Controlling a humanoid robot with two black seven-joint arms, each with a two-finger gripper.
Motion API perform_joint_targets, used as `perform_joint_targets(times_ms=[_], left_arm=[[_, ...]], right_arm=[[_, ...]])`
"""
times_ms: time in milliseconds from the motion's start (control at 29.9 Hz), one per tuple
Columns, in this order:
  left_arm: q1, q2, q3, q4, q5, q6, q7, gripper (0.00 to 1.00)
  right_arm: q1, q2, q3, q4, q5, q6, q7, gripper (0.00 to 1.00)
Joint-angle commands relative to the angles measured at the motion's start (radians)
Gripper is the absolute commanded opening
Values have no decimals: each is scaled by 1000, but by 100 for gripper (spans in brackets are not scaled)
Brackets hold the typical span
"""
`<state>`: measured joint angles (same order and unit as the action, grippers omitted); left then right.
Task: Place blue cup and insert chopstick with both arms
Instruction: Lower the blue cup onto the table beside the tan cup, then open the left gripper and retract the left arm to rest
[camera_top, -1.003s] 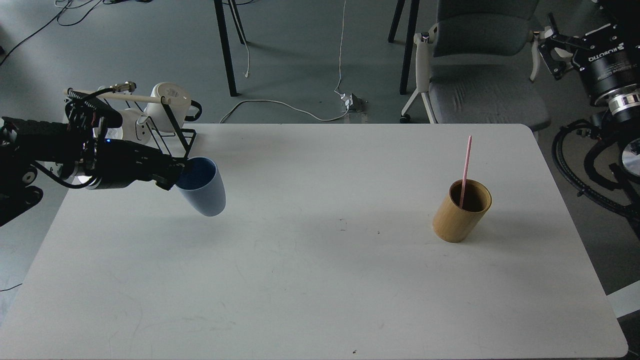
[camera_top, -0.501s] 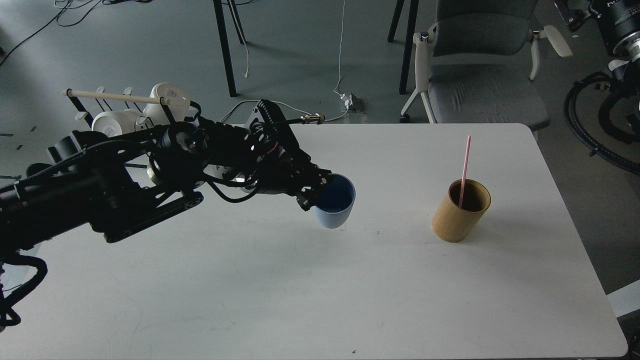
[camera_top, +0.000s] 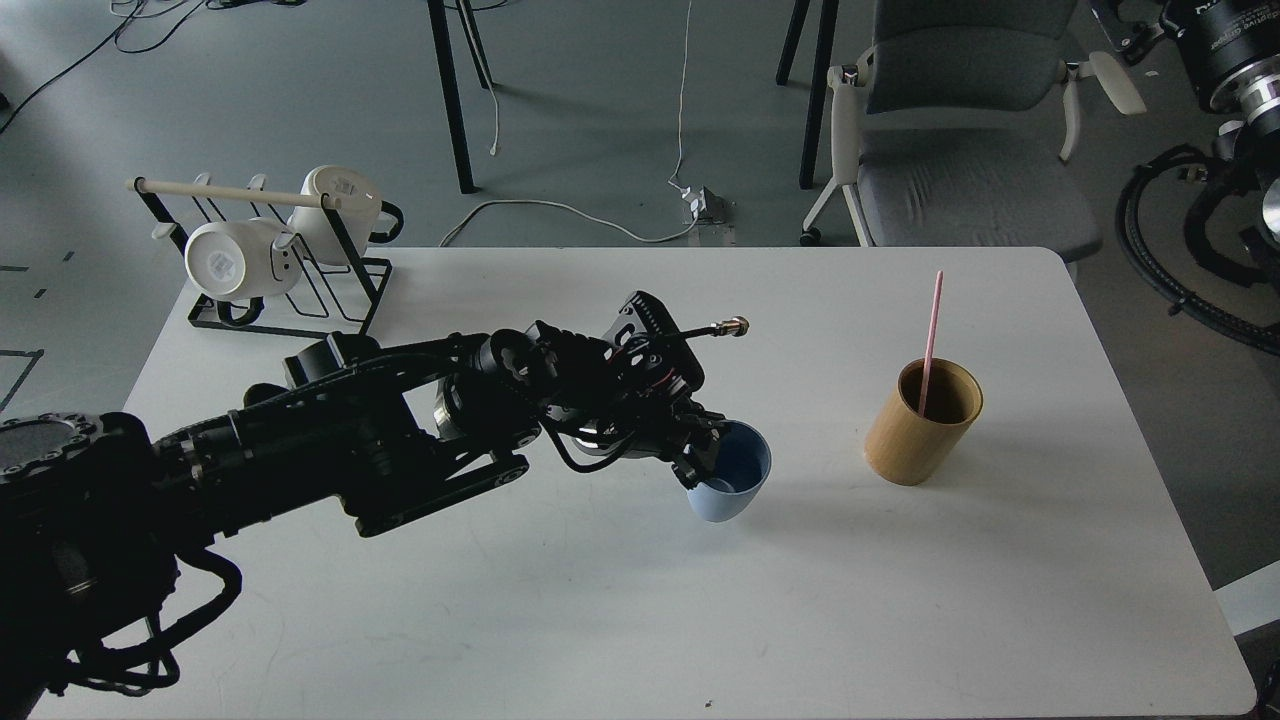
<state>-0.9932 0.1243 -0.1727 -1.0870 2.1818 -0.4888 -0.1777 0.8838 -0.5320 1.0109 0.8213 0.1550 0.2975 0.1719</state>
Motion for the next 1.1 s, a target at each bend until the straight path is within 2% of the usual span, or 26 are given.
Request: perform_joint_targets(times_ms=[0, 501, 702, 769, 869, 936, 1070], left_arm=[[2, -2, 2, 27, 0, 0, -8, 1], [27, 1, 1, 44, 0, 0, -9, 10], [30, 11, -10, 42, 0, 0, -8, 19], [30, 17, -13, 39, 0, 0, -8, 26], [28, 44, -19, 22, -14, 0, -8, 45], [27, 64, -54, 7, -63, 0, -11, 53], [27, 118, -171, -37, -186, 0, -16, 63]], right_arm=[[-6, 1, -1, 1, 0, 0, 0, 100], [-37, 6, -1, 1, 0, 3, 3, 100], [-37, 1, -1, 2, 0, 3, 3, 100], [-37, 0, -1, 4, 0, 3, 3, 100], [-39, -2, -1, 6, -2, 3, 3, 100], [-46, -3, -1, 10, -2, 5, 3, 100], [-68, -22, -1, 70, -3, 6, 1, 100]])
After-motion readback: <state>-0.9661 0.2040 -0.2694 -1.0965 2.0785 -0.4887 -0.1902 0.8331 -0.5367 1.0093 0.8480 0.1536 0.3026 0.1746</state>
